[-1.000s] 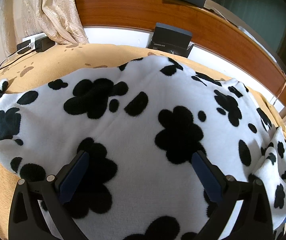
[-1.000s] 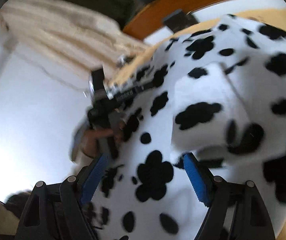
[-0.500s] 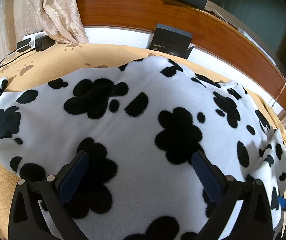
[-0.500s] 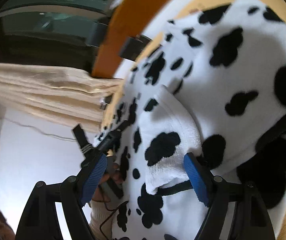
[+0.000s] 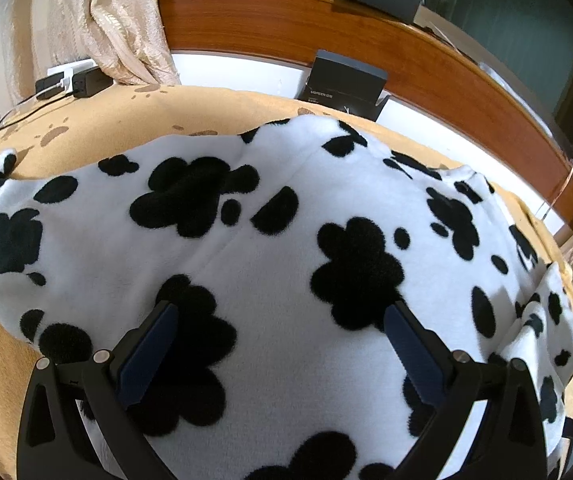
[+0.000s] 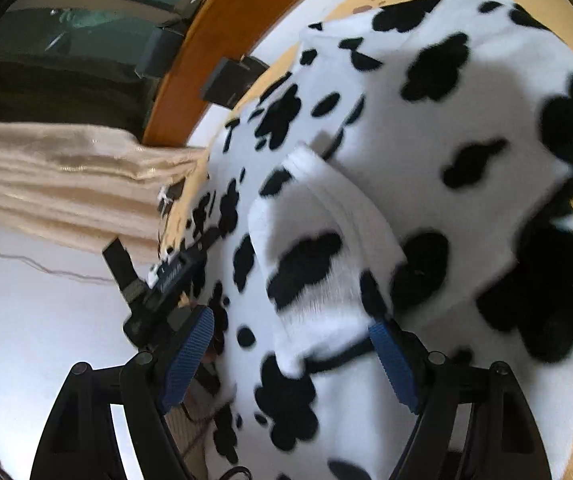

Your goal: Fold clothes

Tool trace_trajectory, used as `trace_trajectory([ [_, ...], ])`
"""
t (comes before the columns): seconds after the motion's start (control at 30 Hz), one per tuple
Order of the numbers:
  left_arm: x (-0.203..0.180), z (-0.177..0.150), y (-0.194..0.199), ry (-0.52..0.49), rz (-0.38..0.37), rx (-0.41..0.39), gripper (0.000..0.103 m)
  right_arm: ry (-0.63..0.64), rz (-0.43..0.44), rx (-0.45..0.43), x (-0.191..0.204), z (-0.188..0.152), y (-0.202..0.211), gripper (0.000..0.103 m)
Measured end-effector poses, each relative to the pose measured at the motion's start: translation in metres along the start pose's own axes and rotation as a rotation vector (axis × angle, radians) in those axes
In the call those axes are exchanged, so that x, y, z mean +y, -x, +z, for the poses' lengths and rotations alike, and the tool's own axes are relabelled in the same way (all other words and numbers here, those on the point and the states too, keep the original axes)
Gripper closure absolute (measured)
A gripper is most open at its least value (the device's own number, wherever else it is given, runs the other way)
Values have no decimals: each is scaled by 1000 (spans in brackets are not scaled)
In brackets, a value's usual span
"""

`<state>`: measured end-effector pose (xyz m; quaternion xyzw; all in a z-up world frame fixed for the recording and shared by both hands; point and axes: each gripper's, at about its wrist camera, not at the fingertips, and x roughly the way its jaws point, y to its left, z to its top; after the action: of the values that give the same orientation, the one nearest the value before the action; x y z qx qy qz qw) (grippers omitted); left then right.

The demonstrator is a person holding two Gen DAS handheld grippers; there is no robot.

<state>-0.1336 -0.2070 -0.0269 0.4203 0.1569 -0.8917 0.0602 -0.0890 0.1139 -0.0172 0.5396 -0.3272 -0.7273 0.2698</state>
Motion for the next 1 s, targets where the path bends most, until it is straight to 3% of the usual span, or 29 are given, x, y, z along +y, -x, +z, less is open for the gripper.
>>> trace_trajectory([
  [0.2,17,2,11,117,-41,-35,0,98,13,-142,33,20,-4,22],
  [0.27,29,3,18,177,-34,-68,0,143,71,-170,45,23,-6,22],
  [0.4,59,6,20,306,-10,-94,0,222,411,3,71,17,-25,22],
  [0.5,70,6,17,354,-37,-75,0,312,440,80,87,3,-30,22],
  [0.6,63,7,18,320,-37,-71,0,358,371,69,85,-7,-25,22],
  [0.7,50,7,13,264,-74,-30,0,329,298,-17,63,-11,-3,22],
  [0.83,30,7,16,181,-164,35,0,394,39,-199,49,-32,25,22],
  [0.93,20,5,15,171,-280,149,0,511,-168,-286,54,-61,42,22],
  [1.0,16,0,14,186,-334,230,0,578,-272,-294,56,-76,41,22],
])
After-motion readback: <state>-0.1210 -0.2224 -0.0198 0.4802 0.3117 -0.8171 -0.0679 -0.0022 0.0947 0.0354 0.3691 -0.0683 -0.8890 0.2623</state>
